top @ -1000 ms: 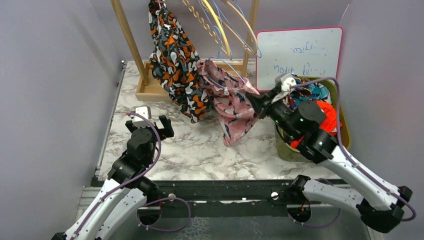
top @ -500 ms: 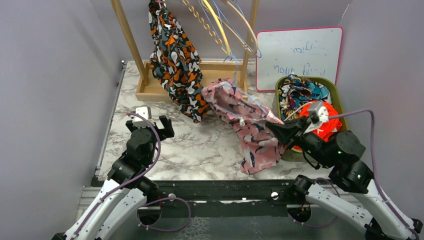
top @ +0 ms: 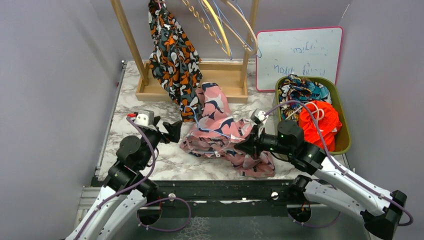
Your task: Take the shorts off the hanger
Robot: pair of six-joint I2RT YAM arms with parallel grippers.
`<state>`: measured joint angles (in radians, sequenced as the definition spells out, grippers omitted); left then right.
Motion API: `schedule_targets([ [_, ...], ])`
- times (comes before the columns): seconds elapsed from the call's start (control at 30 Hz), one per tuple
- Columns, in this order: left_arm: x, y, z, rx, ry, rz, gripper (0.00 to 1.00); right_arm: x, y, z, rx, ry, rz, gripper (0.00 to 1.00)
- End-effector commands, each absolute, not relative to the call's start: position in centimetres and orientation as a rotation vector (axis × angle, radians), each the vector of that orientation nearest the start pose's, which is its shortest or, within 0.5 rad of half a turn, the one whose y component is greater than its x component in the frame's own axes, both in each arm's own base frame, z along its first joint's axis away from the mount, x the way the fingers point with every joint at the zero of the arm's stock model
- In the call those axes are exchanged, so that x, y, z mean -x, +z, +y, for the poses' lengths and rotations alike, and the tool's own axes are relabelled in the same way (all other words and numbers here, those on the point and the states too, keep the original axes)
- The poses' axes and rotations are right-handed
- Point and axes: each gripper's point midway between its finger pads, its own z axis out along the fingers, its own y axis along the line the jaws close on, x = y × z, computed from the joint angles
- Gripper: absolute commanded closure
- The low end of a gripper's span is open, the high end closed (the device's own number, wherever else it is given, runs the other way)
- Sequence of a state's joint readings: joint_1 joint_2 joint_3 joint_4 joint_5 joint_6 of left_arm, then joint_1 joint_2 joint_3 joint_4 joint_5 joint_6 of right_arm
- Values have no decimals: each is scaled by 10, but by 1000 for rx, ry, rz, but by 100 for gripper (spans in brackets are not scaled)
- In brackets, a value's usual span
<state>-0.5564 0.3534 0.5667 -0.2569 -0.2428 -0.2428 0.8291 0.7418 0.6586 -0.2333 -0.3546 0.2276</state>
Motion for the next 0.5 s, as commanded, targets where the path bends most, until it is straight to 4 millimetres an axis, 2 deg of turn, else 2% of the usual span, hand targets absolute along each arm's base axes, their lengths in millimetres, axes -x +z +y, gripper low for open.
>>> schedule_targets([
  [0.0, -209, 281, -152, -324, -649, 1510, 1, -136, 246, 281, 873, 1187, 1693, 99],
  [0.1, -206, 273, -174, -410, -741, 1545, 1, -133, 242, 290, 894, 1238, 1698, 99],
  [0.2, -209, 259, -186, -445, -785, 1622, 1, -133, 240, 295, 903, 1264, 1696, 99],
  [0.3, -216, 253, -187, -405, -791, 1663, 3, -134, 236, 297, 911, 1271, 1706, 99],
  [0.47, -225, 246, -174, -312, -738, 1688, 18, -135, 230, 301, 917, 1279, 1724, 99],
])
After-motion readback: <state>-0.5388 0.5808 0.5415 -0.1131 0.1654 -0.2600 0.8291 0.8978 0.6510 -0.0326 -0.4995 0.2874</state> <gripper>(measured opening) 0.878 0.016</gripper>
